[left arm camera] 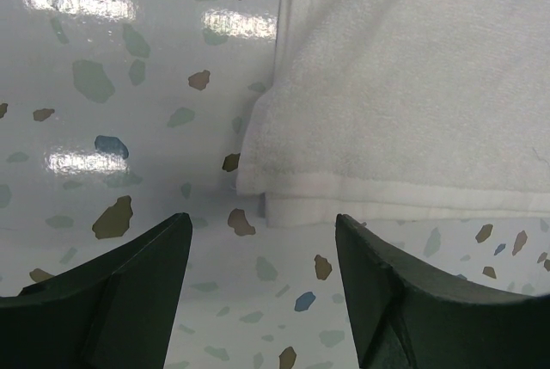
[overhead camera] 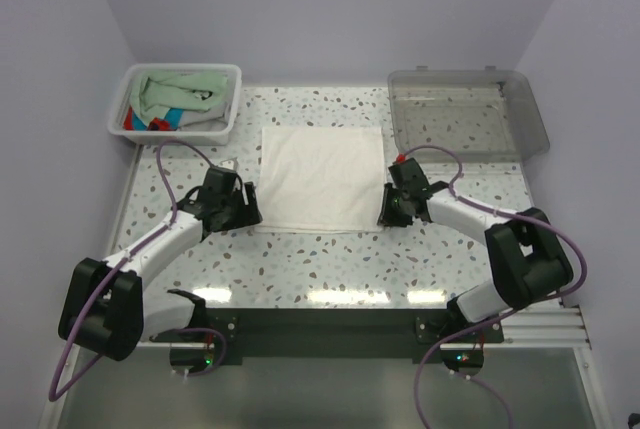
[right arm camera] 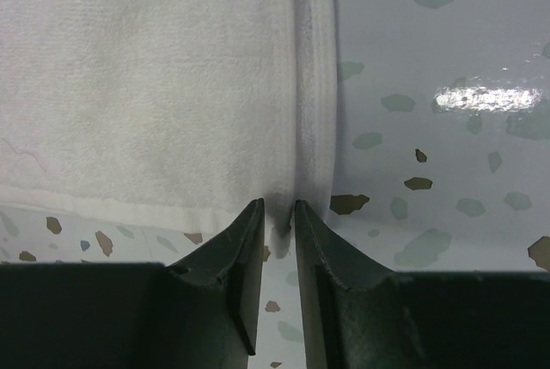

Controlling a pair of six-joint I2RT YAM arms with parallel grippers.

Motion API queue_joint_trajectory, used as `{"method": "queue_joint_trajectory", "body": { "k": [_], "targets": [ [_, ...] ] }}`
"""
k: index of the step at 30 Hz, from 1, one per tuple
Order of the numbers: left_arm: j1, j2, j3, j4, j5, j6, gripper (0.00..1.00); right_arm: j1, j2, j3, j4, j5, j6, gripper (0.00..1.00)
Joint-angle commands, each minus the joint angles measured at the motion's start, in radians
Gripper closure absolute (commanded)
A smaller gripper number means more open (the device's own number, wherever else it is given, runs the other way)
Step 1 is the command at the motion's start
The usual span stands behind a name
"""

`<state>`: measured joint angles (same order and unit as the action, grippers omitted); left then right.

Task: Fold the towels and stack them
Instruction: Fold the towel

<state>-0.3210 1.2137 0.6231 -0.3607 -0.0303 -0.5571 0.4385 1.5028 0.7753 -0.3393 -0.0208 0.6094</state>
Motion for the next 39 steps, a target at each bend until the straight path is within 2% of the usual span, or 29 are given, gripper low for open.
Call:
{"method": "queue_joint_trajectory", "body": {
  "k": [1,3,4,7,14,20,27,35,39],
  "targets": [
    [-0.001,-0.005,-0.006,0.020,-0.010,0.010,0.27,0.005,0.004,-0.007,0.028,-0.010,0.018,0.78],
    [-0.001,-0.005,-0.008,0.022,-0.008,0.008,0.27,0.005,0.002,-0.002,0.022,-0.007,0.010,0.82],
    [-0.001,-0.005,-0.008,0.022,-0.007,0.008,0.27,0.005,-0.003,0.002,0.008,0.001,0.009,0.90],
    [-0.001,-0.006,-0.005,0.017,-0.006,0.008,0.28,0.005,-0.022,0.022,-0.020,0.005,-0.006,1.00],
    [0.000,-0.023,0.013,-0.011,-0.011,0.008,0.32,0.003,-0.148,0.131,-0.213,0.050,-0.080,1.00],
    [-0.001,-0.019,-0.009,0.012,0.026,-0.013,0.36,0.000,-0.156,0.050,-0.189,0.055,-0.083,1.00],
    [-0.001,0.020,-0.031,0.057,0.067,-0.038,0.39,-0.014,-0.086,0.002,-0.109,0.061,-0.083,1.00],
    [-0.001,0.015,-0.013,0.043,0.067,-0.046,0.45,-0.014,-0.159,0.145,-0.250,-0.005,-0.122,1.00],
    [-0.001,-0.012,-0.016,0.026,0.058,-0.046,0.45,-0.018,-0.216,0.113,-0.269,-0.011,-0.137,1.00]
  ]
}}
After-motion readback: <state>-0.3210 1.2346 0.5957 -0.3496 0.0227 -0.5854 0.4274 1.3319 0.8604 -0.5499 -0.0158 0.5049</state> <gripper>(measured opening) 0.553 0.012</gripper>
